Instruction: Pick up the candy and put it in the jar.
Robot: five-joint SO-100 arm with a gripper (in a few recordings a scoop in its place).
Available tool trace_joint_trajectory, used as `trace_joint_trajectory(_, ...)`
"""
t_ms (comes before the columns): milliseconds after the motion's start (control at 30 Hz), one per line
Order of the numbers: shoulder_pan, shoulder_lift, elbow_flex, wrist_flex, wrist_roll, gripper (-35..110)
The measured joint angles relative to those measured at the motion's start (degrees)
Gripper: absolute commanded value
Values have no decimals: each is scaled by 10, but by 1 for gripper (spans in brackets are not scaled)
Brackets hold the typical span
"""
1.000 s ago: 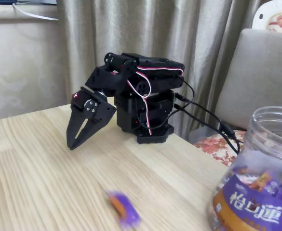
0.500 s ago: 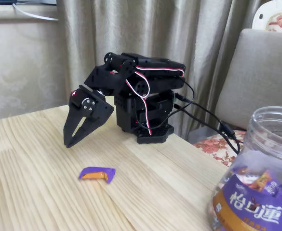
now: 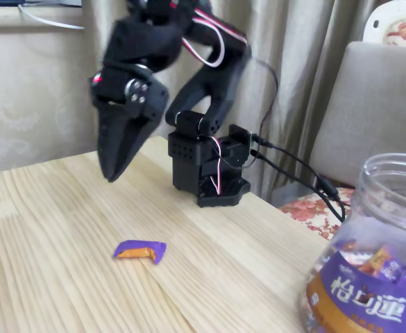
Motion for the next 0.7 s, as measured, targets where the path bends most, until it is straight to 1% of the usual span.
trace_joint_trajectory(133,7,-49,-24,14,-73,5)
trace_joint_trajectory(200,10,-26,-4,2,-100,1)
trace_joint_trajectory(233,12,-8,13,-3,-110,4)
trace_joint_trajectory(267,13,8,28,-1,-121,18)
trace_joint_trajectory(300,3,18,38,5,-131,26)
trace_joint_trajectory(367,-25,35,63,19,-149,32)
trace_joint_trajectory(433,-31,60,98,20,-152,38)
trace_joint_trajectory(500,-37,82,128,17,-156,41)
trace_joint_trajectory(700,-27,118,220,-54,-177,42)
